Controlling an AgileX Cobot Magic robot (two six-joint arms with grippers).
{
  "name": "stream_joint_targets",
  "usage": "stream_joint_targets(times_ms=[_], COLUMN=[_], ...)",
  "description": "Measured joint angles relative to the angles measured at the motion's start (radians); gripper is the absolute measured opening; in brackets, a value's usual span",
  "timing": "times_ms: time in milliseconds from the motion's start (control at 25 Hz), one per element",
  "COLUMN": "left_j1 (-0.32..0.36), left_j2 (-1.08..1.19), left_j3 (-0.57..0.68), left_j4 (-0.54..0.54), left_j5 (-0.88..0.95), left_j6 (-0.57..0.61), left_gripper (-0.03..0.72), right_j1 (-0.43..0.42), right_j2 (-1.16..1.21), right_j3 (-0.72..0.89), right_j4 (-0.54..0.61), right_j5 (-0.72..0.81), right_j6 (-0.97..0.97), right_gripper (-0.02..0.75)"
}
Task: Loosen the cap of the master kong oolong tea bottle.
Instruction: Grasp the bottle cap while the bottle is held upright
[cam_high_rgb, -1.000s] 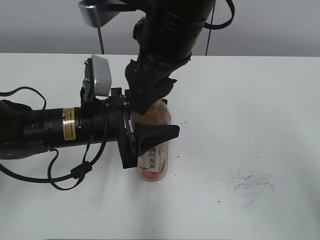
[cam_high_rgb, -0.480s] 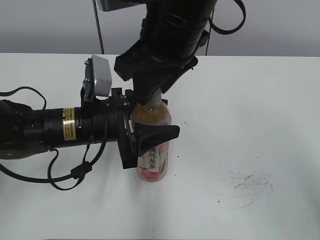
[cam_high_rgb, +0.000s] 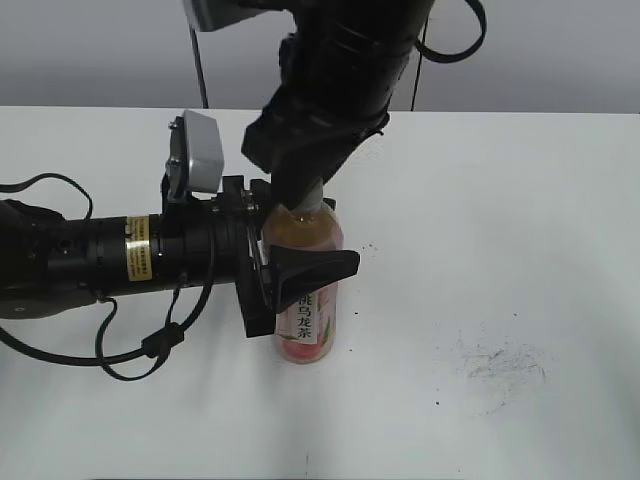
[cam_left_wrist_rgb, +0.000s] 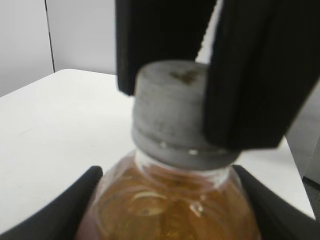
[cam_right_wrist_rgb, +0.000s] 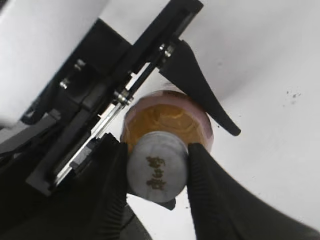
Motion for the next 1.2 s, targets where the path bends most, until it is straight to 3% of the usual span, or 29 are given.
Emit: stream_joint_targets(times_ms=[720,1040,1200], left_j1=[0.0,0.0,0.0], left_j2=[0.0,0.0,0.0], left_j3=[0.0,0.0,0.0], left_j4=[0.004,0.007,0.007], left_j5=[0.0,0.0,0.0], left_j6=[0.001,0.005,0.006], left_gripper=[0.448,0.448,0.448], right_j1=[0.0,0.0,0.0], right_j2=[0.0,0.0,0.0], right_j3=[0.0,0.0,0.0], right_j4=[-0.003,0.0,0.0], right_j5=[-0.001,-0.001,-0.001], right_j6=[-1.093,-1.697,-1.821], right_gripper=[0.274,0.274,0.274])
